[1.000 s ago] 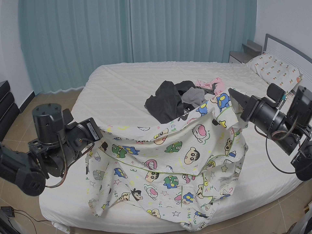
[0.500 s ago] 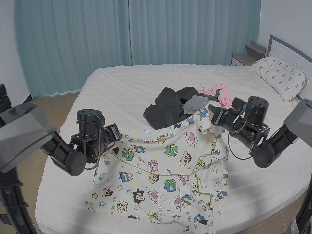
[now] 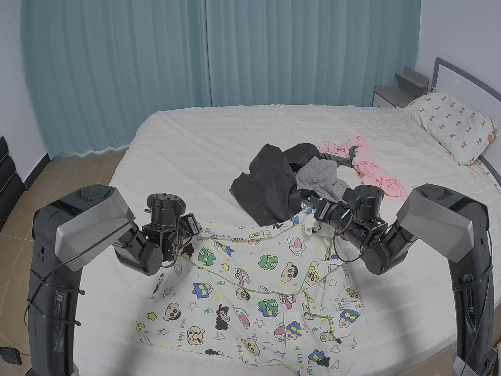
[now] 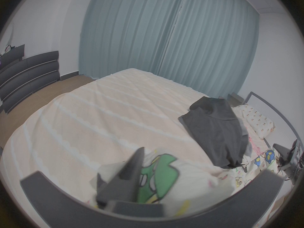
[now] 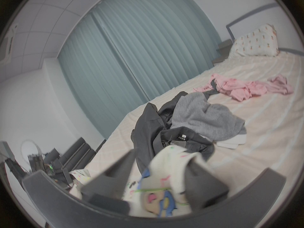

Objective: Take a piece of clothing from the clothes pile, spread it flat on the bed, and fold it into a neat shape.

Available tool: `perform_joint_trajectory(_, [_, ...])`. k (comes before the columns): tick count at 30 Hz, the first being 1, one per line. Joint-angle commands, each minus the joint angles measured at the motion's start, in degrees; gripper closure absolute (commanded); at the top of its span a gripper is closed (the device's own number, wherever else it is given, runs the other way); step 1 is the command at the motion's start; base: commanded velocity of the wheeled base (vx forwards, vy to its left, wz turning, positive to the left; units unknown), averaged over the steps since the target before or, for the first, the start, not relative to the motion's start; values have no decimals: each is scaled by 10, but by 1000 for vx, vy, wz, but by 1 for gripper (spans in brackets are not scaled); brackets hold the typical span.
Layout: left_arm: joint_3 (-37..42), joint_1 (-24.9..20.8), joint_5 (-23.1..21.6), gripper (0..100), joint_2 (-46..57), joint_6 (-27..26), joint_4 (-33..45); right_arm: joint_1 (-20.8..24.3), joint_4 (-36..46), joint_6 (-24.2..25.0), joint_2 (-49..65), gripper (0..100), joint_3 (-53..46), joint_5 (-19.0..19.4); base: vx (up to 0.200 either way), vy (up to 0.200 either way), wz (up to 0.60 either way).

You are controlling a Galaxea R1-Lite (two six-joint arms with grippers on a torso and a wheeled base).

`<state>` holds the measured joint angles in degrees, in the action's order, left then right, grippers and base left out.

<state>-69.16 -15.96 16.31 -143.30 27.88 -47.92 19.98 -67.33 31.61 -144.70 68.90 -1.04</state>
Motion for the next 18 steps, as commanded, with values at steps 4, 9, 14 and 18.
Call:
perform_joint_trajectory(4, [-105,30,65,0,-86,0,3,-24,26,121,-49,0,90,-17,0,0,0])
perform_joint_trajectory(9, [-128,53,70,0,-99,0,3,-48,90,240,-47,0,131,-13,0,0,0])
perform_joint_trajectory(14, [-129,73,70,0,-100,-2,2,-71,204,282,-64,0,194,-21,0,0,0])
perform_joint_trajectory(18, [-135,89,70,0,-100,-3,1,-87,208,288,-61,0,195,-22,0,0,0])
